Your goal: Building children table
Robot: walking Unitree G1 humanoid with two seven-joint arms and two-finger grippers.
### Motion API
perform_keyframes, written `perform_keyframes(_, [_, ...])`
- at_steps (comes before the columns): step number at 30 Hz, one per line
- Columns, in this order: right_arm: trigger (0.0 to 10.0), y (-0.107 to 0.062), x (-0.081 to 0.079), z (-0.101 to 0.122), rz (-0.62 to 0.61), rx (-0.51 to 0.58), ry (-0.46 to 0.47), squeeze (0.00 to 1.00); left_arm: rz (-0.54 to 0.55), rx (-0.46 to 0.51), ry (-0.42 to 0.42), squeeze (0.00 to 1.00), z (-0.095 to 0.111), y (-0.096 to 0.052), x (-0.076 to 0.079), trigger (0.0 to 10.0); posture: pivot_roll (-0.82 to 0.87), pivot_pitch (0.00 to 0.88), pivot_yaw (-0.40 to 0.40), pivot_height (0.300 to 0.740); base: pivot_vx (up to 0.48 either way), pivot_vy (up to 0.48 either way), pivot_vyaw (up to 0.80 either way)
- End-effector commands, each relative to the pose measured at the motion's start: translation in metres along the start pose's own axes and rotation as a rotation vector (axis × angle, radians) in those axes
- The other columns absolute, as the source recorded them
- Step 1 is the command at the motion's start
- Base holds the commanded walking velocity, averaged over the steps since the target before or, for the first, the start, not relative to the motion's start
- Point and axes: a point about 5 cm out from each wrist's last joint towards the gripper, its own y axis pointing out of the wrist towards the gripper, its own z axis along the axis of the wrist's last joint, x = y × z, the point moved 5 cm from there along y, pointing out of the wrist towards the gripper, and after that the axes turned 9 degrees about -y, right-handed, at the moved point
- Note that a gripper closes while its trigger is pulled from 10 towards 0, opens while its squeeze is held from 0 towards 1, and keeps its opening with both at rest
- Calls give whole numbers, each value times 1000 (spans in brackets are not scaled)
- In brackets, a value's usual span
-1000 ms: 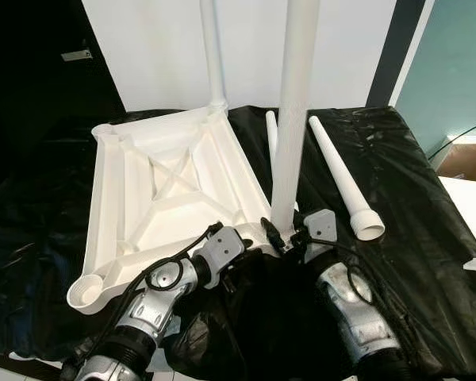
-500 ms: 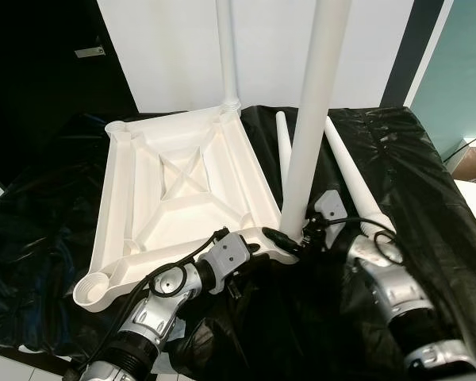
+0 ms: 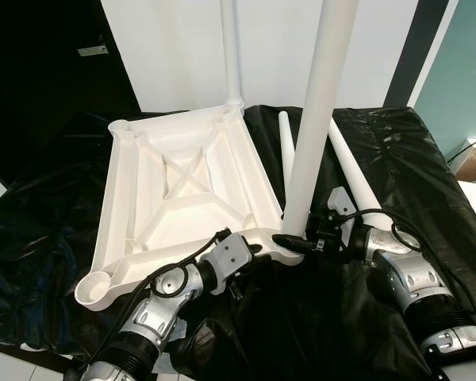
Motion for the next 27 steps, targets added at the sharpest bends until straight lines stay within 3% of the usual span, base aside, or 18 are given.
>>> perform_keyframes(1, [0,-6,2,-20,-119,-54,52,0,-102,-150,-69,0,-40,-5,24,10000,68,0,46,740,0,0,0])
perform_keyframes(3, [0,-6,2,-20,-119,-54,52,0,-102,-150,-69,0,-40,-5,24,10000,68,0,46,740,0,0,0])
perform_keyframes(5, [0,-7,-1,-21,-348,-7,28,0,-104,-150,-68,0,-40,-5,25,10000,71,0,47,740,0,0,0])
perform_keyframes(7, [0,-7,-1,-21,-348,-7,28,0,-104,-150,-68,0,-40,-5,25,10000,71,0,47,740,0,0,0])
perform_keyframes(9, [0,-14,6,-19,-610,8,33,0,-108,-151,-69,0,-41,-5,26,10000,65,0,52,740,0,0,0])
perform_keyframes(11, [0,-14,6,-19,-610,8,33,0,-108,-151,-69,0,-41,-5,26,10000,65,0,52,740,0,0,0])
perform_keyframes(14, [0,-19,11,-18,-739,-3,36,0,-112,-152,-67,0,-41,-4,26,10000,61,0,51,740,0,0,0])
perform_keyframes(19, [0,-16,11,-20,-750,-26,37,0,-113,-152,-64,0,-40,-3,25,10000,60,0,54,740,0,0,0])
perform_keyframes(20, [9804,-13,10,-22,-715,-39,39,0,-113,-151,-63,0,-39,-3,25,10000,60,0,54,740,0,0,0])
perform_keyframes(21, [10000,-10,8,-22,-657,-29,54,1000,-113,-151,-64,0,-40,-3,25,10000,59,0,55,740,0,0,0])
perform_keyframes(27, [10000,-5,12,-14,-505,-13,21,1000,-113,-155,-65,0,-41,-5,25,10000,57,0,56,740,0,0,0])
